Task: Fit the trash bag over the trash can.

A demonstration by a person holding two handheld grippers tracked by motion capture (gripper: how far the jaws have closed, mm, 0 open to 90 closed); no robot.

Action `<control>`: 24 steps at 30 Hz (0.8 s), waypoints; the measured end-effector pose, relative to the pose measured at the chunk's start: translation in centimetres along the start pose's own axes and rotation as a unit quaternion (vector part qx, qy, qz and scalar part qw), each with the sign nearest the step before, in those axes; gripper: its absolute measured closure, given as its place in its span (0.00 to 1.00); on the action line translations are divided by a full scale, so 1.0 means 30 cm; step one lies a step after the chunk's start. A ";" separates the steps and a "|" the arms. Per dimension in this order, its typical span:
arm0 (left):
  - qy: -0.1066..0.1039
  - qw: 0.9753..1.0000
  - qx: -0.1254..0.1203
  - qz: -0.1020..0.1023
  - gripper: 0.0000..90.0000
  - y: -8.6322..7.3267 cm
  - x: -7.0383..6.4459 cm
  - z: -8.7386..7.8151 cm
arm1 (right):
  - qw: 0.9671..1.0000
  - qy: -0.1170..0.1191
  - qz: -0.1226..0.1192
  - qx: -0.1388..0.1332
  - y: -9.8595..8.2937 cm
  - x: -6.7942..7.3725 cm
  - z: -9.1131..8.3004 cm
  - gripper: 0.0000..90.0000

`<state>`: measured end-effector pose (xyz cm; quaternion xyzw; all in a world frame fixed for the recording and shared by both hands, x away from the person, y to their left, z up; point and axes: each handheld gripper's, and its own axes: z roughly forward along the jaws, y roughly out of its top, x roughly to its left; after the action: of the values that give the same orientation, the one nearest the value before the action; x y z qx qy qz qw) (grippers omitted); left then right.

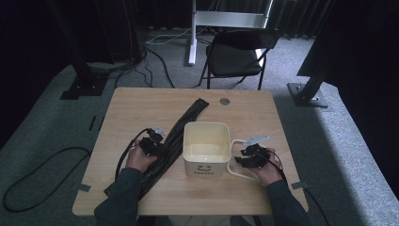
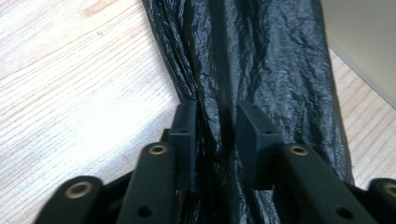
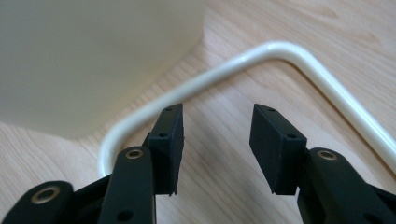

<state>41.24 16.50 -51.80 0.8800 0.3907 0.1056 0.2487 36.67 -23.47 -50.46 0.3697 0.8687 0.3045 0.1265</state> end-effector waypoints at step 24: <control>-0.055 0.996 -0.061 -0.023 1.00 0.005 0.033 -0.071 | 0.999 0.021 0.017 -0.029 0.086 0.019 0.060 0.64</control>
<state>41.18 17.93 -49.91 0.8586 0.3893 0.0750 0.3251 38.53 -20.88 -50.26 0.3745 0.8555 0.3392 0.1130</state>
